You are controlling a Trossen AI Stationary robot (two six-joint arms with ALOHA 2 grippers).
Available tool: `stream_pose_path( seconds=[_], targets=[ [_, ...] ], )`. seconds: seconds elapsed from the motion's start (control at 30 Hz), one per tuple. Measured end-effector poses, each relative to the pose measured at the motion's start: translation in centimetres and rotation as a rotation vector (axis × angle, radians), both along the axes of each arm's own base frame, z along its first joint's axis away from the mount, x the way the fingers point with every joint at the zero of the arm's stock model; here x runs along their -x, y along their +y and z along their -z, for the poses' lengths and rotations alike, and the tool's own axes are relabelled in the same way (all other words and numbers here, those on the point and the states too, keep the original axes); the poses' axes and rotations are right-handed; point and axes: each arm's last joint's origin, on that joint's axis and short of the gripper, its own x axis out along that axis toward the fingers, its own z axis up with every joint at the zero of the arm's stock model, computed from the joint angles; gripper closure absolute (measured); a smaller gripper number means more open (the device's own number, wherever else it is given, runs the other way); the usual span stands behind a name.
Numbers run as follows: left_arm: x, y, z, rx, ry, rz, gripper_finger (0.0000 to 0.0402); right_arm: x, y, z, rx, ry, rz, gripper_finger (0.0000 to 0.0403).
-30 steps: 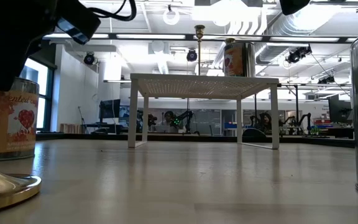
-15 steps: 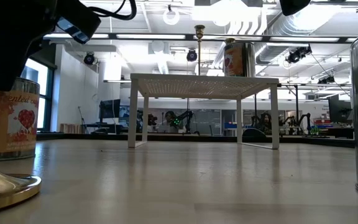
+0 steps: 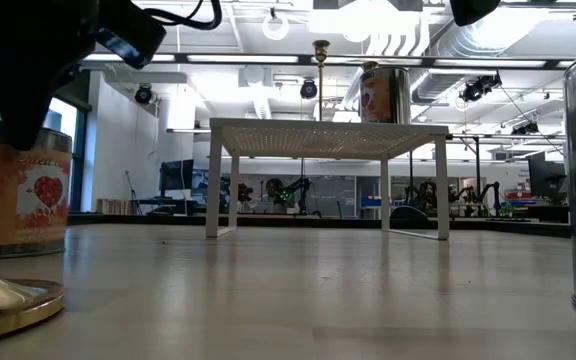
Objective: Pick & Place candle stick holders
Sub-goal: Put the left silver candle on the shelf aligned with the other silver candle
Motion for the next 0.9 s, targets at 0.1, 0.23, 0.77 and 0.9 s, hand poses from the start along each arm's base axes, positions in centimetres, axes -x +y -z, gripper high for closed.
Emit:
stream_pose_path(
  seconds=[0.1,0.23,0.77,0.9],
  targets=[
    [0.0,0.1,0.0,-0.015,-0.01,0.0,0.0014,0.0,0.0,0.0,0.0,0.0,0.0,0.0261],
    [0.0,-0.1,0.0,0.022,0.01,0.016,0.0014,0.0,0.0,0.0,0.0,0.0,0.0,0.0261],
    [0.0,0.2,-4.6,-0.084,0.009,0.015,0.0014,0.0,0.0,0.0,0.0,-0.001,0.0,0.0261],
    [0.8,0.6,-4.6,-0.122,0.098,0.023,0.0014,0.0,0.0,0.0,-0.004,0.0,0.001,0.0261]
  ],
)
